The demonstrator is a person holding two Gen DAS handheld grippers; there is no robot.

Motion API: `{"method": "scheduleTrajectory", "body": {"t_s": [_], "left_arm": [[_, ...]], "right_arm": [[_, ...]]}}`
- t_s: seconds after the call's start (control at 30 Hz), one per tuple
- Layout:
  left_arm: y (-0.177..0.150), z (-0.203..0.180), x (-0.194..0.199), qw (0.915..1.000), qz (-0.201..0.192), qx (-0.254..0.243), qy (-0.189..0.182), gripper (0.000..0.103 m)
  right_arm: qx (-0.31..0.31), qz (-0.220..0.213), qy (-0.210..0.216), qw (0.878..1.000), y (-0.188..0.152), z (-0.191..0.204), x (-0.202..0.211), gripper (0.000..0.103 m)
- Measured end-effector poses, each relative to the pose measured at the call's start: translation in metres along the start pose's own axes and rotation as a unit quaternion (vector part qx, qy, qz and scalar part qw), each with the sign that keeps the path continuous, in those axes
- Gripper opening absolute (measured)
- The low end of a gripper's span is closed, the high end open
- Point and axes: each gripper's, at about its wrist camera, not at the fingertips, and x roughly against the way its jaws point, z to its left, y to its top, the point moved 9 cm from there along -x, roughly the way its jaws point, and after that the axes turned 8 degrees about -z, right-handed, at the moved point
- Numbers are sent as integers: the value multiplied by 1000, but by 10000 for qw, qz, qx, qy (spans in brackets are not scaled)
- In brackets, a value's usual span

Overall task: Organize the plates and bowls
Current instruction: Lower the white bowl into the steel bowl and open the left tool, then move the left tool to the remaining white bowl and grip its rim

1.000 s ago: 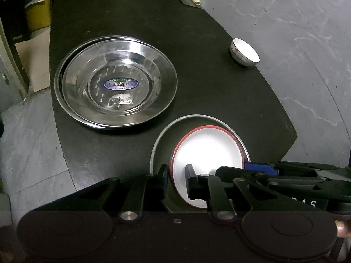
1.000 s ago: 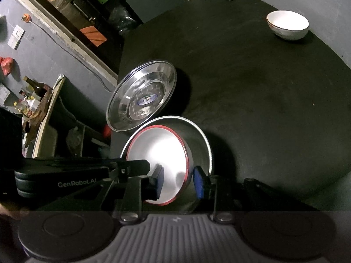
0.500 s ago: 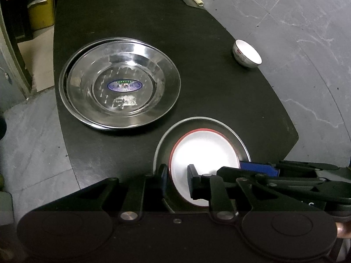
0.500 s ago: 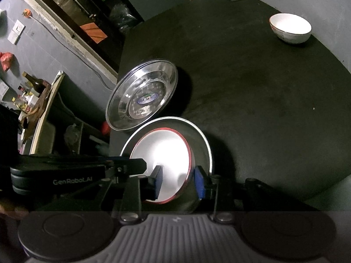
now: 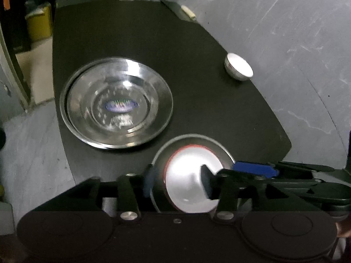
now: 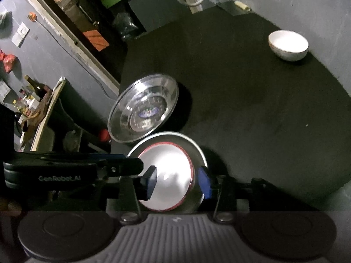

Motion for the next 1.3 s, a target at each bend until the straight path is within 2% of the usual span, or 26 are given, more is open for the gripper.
{"method": "scheduleTrajectory", "body": {"t_s": [0.03, 0.1, 0.2, 0.3, 0.37, 0.6, 0.87, 1.13, 1.3], "left_arm": [[3, 0, 1, 9999, -73, -54, 87, 66], [10, 0, 4, 9997, -163, -106, 142, 67], [19, 0, 5, 9994, -255, -125, 194, 73], [29, -1, 4, 9985, -371, -241, 336, 84], [36, -3, 2, 9980, -423, -292, 368, 88], [63, -14, -16, 9967, -484, -423, 497, 102], [94, -28, -58, 9948, -499, -569, 675, 102], [142, -62, -122, 9940, -429, -853, 527, 102], [172, -88, -158, 9912, -466, -1160, 437, 102]], "right_arm": [[19, -65, -65, 10000, 2, -2, 3, 56], [28, -179, -123, 9998, 8, -5, 8, 58], [-62, -317, -139, 9994, 16, -13, 14, 67], [-112, -451, -245, 9986, 22, -22, 18, 83], [-196, -567, -325, 9977, 27, -30, 19, 102], [-373, -725, -573, 9950, 44, -61, 14, 103], [-716, -813, -839, 9906, 73, -104, -1, 103], [-1115, -969, -1145, 9824, 101, -150, -22, 103], [-1281, -1008, -1152, 9799, 112, -168, -35, 103]]}}
